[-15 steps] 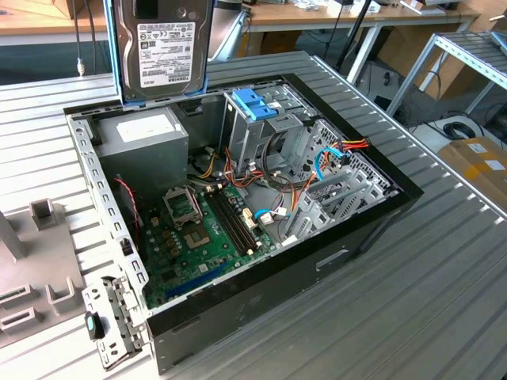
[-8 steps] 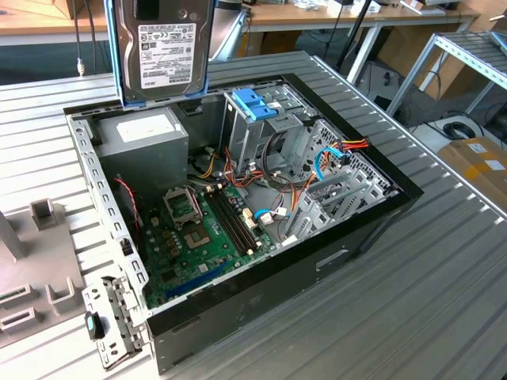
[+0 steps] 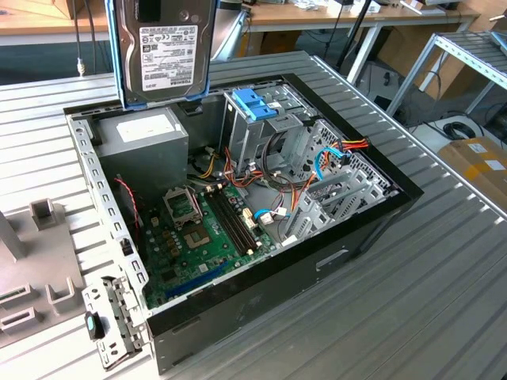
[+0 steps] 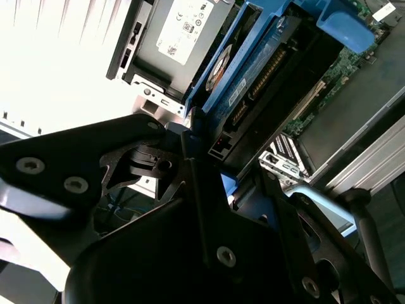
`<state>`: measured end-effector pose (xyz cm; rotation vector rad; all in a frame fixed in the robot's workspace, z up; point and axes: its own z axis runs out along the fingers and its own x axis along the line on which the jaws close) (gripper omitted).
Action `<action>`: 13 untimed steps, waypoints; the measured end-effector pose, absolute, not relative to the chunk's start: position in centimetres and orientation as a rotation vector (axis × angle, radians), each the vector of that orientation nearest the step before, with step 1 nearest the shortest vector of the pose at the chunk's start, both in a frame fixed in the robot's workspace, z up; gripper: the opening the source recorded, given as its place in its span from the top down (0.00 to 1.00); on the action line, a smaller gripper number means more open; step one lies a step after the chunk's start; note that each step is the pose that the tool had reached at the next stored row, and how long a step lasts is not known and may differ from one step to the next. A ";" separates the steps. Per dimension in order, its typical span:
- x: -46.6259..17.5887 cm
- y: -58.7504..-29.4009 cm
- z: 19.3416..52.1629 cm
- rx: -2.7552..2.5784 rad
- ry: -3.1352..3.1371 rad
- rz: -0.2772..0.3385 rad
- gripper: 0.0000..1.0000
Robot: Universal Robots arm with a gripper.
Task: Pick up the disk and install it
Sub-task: 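Pick up the disk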
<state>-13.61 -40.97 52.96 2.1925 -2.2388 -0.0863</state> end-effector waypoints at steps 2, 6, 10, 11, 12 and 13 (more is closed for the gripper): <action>-13.6 -41.0 53.0 2.193 -2.239 -0.086 0.63; -13.6 -41.2 52.9 2.193 -2.239 -0.086 0.63; -13.6 -41.4 52.9 2.193 -2.239 -0.086 0.63; -13.6 -41.4 52.9 2.193 -2.239 -0.086 0.63; -13.6 -41.5 52.9 2.193 -2.239 -0.086 0.63; -13.6 -41.6 52.9 2.193 -2.239 -0.086 0.63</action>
